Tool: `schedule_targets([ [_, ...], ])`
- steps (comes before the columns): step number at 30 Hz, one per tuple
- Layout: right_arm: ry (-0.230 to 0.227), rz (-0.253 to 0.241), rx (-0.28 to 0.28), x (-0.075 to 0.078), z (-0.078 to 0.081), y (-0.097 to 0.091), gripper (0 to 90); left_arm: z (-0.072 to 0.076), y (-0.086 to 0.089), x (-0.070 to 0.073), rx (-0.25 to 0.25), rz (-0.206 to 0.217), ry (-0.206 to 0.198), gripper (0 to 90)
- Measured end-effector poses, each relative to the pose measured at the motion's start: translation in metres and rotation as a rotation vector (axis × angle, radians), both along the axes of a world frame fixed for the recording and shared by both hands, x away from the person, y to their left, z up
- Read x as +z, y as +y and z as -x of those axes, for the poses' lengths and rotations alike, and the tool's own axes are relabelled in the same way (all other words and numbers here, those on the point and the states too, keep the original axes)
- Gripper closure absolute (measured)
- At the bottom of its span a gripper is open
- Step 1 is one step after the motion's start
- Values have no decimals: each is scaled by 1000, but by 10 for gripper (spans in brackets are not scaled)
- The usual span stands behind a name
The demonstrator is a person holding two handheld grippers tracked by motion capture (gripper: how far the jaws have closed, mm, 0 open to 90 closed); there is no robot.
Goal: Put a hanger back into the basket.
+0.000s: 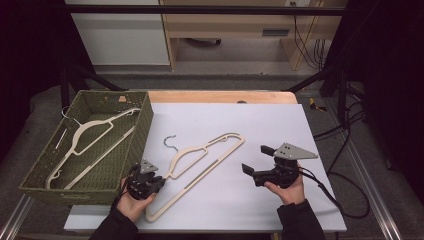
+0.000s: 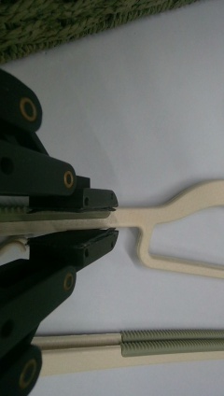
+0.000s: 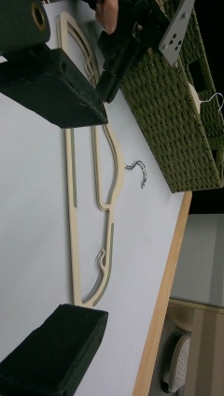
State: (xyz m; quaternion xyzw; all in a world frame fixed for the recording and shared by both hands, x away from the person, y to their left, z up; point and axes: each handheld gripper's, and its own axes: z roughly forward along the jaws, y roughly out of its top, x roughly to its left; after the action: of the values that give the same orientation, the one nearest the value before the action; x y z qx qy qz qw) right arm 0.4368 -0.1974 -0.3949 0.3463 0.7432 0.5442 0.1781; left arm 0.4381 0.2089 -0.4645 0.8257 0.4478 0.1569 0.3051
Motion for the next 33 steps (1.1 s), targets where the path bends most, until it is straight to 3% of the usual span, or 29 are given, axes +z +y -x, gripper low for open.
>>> schedule_targets([
  [11, 17, -40, 25, -1, -3, 7, 85, 11, -3, 17, -10, -16, -107, 795],
  [15, 39, -19, 57, -5, -11, 28, 98, 17, -5, 26, -13, -17, -166, 795],
  [28, 73, 2, 97, -8, -47, 104, 172, 29, -9, 42, -26, 9, -243, 795],
  [33, 86, 8, 107, -6, -61, 129, 194, 33, -13, 47, -37, -2, -271, 795],
])
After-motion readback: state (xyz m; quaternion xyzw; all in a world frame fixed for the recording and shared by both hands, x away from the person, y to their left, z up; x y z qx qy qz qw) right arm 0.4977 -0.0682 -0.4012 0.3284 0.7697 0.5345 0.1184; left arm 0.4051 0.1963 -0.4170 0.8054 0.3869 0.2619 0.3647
